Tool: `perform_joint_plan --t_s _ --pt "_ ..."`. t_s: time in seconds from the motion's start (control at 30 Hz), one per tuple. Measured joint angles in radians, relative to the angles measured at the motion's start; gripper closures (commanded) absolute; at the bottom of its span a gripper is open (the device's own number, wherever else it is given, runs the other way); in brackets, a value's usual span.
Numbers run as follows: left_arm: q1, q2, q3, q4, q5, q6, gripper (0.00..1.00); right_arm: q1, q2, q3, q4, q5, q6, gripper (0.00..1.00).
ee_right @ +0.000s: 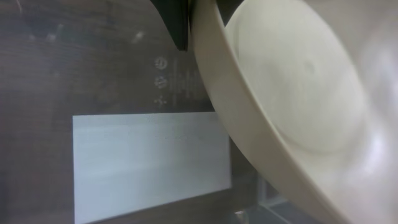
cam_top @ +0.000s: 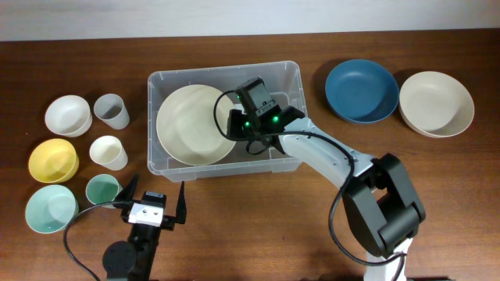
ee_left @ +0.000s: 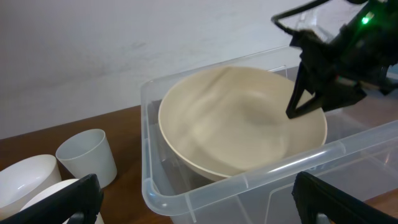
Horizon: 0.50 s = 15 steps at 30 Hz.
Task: Pack container
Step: 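Carry the cream bowl into the clear bin and lower it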
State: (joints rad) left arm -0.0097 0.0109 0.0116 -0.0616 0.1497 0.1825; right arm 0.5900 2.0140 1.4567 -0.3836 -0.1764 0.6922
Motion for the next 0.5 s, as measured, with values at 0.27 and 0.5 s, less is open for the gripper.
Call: perform_joint_plan --t_s 0.27,0.5 --pt "0.000 0.000 0.000 0.000 0.000 0.000 0.00 -0.001 0.035 0.000 0.000 -0.002 0.037 0.82" --pt "0.000 0.000 0.000 0.000 0.000 0.000 0.00 -0.001 0.035 0.000 0.002 -0.006 0.045 0.70"
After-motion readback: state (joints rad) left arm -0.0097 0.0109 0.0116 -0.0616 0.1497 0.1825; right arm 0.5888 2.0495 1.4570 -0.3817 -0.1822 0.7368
